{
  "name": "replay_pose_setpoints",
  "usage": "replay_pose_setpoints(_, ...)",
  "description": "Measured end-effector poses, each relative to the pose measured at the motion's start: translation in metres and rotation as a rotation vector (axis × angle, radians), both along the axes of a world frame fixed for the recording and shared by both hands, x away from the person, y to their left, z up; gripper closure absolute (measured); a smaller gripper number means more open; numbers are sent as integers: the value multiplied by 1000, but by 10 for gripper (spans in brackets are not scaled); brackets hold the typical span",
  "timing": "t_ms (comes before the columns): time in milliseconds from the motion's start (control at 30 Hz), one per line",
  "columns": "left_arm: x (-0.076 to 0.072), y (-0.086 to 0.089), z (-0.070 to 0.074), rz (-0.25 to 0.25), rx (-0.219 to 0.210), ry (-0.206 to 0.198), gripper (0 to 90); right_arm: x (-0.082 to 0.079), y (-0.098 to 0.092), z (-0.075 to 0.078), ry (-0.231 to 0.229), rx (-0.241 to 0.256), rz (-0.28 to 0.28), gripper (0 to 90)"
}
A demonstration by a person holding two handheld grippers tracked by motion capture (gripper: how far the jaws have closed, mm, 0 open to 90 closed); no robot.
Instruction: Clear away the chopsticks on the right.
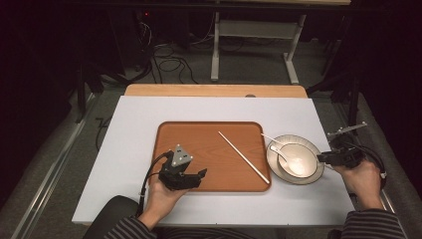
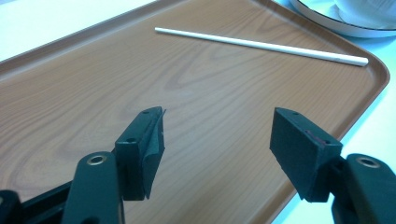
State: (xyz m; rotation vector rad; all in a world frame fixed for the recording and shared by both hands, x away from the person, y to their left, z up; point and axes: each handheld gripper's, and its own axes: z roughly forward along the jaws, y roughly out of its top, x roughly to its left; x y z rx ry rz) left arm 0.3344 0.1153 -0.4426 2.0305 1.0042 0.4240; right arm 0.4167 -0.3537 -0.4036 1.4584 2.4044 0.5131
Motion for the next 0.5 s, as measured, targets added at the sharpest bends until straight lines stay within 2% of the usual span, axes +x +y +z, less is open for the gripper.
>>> replay_pose_setpoints(200,0,0,0,-1,1,0,356,2,0,-6,24,2,14,758)
replay_pose_setpoints(500,1,0,0,2,-1,-2,357,6,1,-13,38,-1,16,755)
